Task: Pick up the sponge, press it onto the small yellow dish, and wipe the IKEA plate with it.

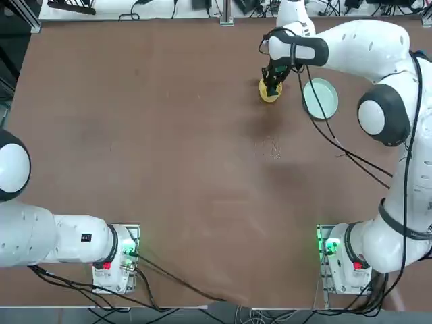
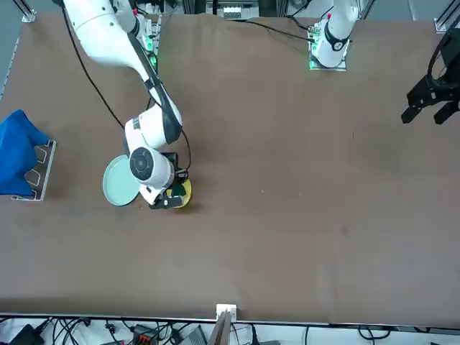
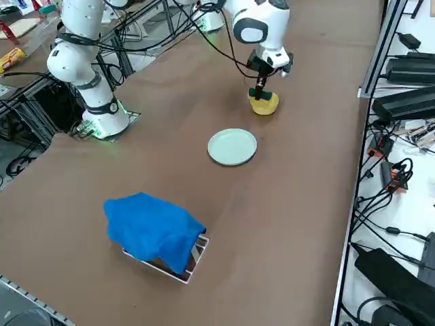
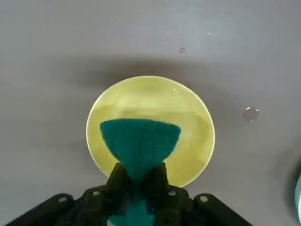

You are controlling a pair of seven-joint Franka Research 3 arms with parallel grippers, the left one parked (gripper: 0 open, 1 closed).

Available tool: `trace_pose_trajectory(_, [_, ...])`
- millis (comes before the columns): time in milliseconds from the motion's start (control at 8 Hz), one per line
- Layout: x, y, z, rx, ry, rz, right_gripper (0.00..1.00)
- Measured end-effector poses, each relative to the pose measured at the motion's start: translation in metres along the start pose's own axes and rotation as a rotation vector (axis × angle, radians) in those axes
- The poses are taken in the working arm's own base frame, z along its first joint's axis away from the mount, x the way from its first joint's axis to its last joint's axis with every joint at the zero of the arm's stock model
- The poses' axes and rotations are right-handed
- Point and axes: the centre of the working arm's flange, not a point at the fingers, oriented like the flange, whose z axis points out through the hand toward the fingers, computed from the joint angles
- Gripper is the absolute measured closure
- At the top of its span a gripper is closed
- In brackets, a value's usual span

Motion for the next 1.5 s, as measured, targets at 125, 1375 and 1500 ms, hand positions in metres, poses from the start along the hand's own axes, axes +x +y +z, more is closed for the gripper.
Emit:
trace_pose_trajectory(125, [0.003, 0.003, -0.001, 0.002, 0.003, -0.006, 0.80])
trace_pose_trajectory(1375, [0.018, 0.011, 0.022, 0.005, -0.013, 0.000, 0.80])
trace_pose_trajectory(1500, [0.019, 0.011, 0.021, 0.006, -0.012, 0.000, 0.80])
